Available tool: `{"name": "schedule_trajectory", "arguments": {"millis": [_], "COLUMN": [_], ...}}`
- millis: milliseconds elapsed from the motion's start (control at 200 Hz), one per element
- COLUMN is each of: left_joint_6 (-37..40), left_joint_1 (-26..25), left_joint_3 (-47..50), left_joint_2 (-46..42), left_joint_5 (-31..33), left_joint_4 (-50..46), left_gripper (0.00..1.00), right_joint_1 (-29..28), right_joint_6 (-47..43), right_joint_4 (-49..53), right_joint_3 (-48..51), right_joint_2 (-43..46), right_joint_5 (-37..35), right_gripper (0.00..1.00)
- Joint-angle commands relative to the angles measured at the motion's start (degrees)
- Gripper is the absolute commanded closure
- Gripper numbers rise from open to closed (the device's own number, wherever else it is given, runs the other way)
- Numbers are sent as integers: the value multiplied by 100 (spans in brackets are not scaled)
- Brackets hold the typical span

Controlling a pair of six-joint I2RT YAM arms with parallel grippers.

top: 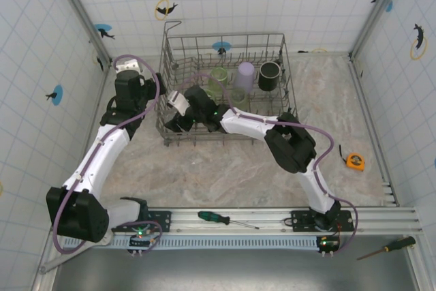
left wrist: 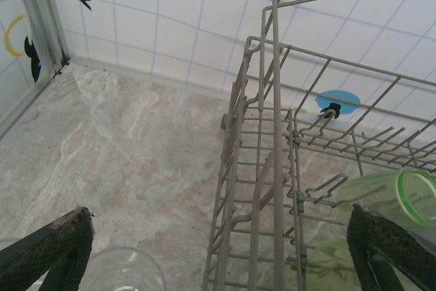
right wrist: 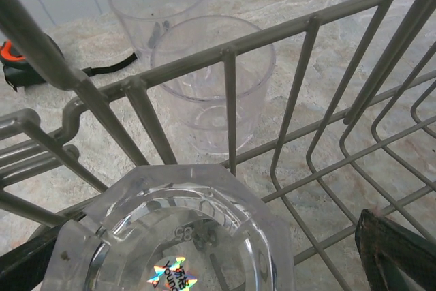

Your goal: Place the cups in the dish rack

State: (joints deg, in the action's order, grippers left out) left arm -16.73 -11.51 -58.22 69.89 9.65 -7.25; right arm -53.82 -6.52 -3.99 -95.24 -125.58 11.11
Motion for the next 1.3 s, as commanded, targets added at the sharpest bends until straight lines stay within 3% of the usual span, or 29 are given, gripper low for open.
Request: {"name": "schedule_trajectory", "arguments": {"millis": [0,520,761,1296], "left_joint_6": [-67,-91,-128,-572], "left_joint_1": [54,69,110,530], "left_joint_3": [-133,-97,-85,-69], "left_joint_2": [43,43,43,85], "left_joint_5": [-51,-71,-82,-145], "left_joint_4": [2,42,57,110], "left_gripper": [3,2,3,2], "right_joint_1": [-69,-58,-50,-207], "right_joint_6": [190,146,-224,-168], "right_joint_4": [-400,-775,-393,-840], "right_joint_3": [145,594,631,2163], "right_joint_2": [634,1157,1343,2877], "right_joint_5": [394,201,-398,-982], "right_gripper": [0,0,0,0]}}
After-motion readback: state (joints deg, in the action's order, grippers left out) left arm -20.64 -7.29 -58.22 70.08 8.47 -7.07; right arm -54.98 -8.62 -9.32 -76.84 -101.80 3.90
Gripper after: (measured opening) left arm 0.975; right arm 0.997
